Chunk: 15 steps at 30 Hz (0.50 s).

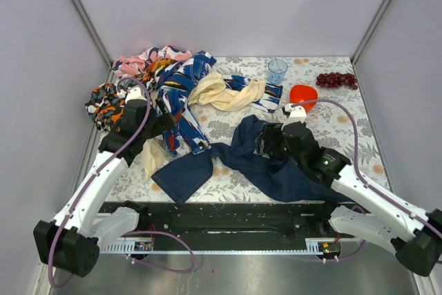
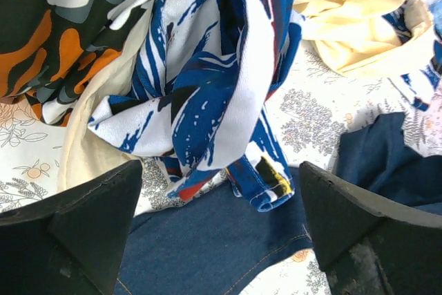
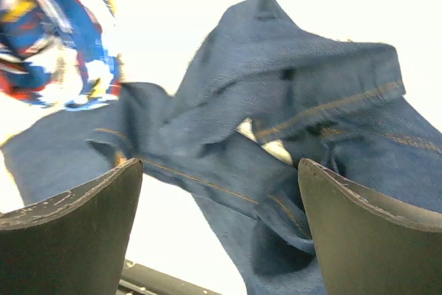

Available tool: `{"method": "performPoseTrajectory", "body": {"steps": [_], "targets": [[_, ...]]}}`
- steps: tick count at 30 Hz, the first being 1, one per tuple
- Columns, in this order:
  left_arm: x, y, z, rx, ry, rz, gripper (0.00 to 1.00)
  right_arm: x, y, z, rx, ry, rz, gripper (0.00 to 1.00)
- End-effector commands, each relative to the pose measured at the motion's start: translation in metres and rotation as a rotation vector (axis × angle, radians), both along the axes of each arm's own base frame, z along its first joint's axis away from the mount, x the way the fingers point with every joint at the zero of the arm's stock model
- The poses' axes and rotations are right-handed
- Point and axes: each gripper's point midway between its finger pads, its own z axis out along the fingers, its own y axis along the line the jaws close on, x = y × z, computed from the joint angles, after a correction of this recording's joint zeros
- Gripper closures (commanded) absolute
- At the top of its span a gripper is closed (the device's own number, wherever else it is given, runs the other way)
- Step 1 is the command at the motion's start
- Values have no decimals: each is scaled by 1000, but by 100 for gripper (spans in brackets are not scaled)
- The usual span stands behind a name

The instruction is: Pick out a specific cloth from the pile

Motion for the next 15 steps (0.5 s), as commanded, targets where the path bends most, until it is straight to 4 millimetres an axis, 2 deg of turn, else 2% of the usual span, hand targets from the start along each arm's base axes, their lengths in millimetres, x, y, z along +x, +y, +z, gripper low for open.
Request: {"method": "performPoseTrajectory", "body": {"steps": [1,3,6,8,11,15], "targets": [[-2,-1,15,-34,-71,11,1,-11,31,61,149,-172,230,1],[-3,-2,16,-41,-72,3,1,-29,55,72,227,-187,399,1],[-5,-10,16,-62,-69,-41,1,-42,76,67,252,-148,536,0],[-5,-14,16,-72,-74,-55,1,-43,89,60,251,-125,584,1],[-6,-14,17,-70,-76,-55,1,-35,110,32,203,-54,614,0],[-8,-15,13,-69,-71,-63,1,-21,135,8,177,-1,609,1]]}}
